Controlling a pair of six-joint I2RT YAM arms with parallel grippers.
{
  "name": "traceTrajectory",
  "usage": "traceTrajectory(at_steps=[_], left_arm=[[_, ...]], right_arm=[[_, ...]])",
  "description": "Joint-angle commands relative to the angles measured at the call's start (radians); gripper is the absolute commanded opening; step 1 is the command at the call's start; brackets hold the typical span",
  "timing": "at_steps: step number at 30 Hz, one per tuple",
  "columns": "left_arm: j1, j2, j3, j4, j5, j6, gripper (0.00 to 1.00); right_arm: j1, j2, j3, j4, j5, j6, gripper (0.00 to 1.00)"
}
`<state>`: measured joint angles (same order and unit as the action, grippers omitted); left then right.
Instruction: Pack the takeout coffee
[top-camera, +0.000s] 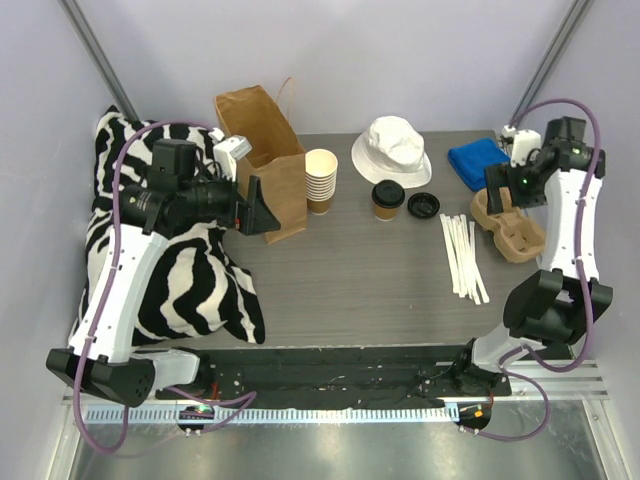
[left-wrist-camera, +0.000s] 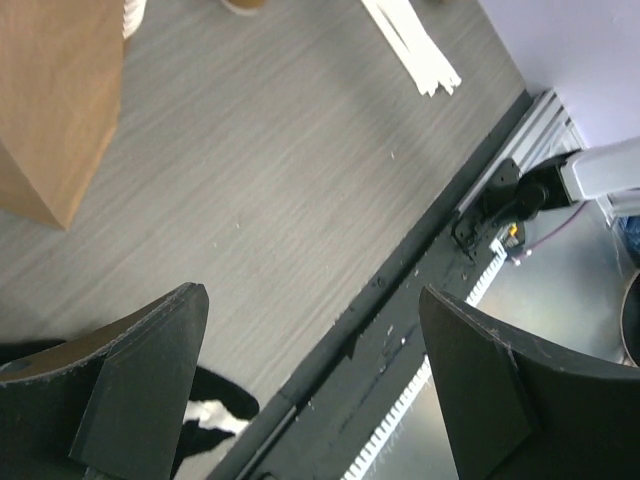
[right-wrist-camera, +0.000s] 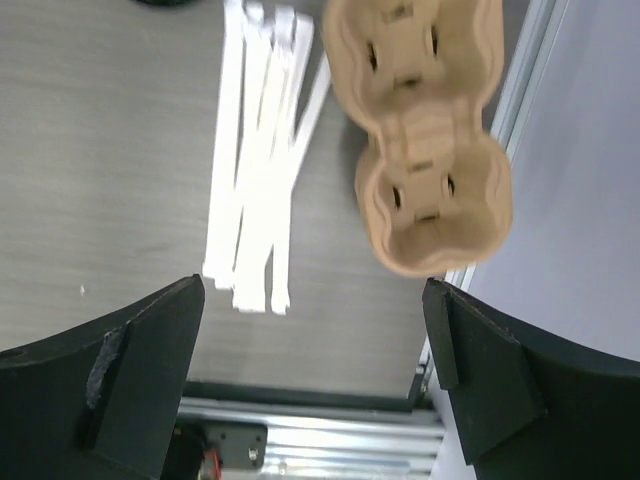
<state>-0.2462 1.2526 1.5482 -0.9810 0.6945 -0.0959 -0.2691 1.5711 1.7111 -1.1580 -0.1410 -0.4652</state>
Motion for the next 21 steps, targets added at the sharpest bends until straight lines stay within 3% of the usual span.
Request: traceTrajectory(at_steps=[1,6,10,21], left_arm=[[0.007,0.007,0.059,-0.128,0.036,0.090,0.92],[0.007,-0.014,0.072,-0.237,0.056,0.248,0.92],[0.030,-0.119,-0.070,-0.118,-0.029,0.167,0.94],[0.169,-0.222,-0.286,-0.036,0.148,0.102,0.92]], right_arm=[[-0.113,-0.028,-0.004,-0.118,-0.103,-0.122,0.98],[-0.177,-0.008,-0.054,-0.157,-0.135,-0.145,0.90],[-0.179,0.032,-0.091,-0.111,-0.092,-0.093,0.83],[-0.145,0.199,-0.030,0.006,0.013,0.054,0.53]])
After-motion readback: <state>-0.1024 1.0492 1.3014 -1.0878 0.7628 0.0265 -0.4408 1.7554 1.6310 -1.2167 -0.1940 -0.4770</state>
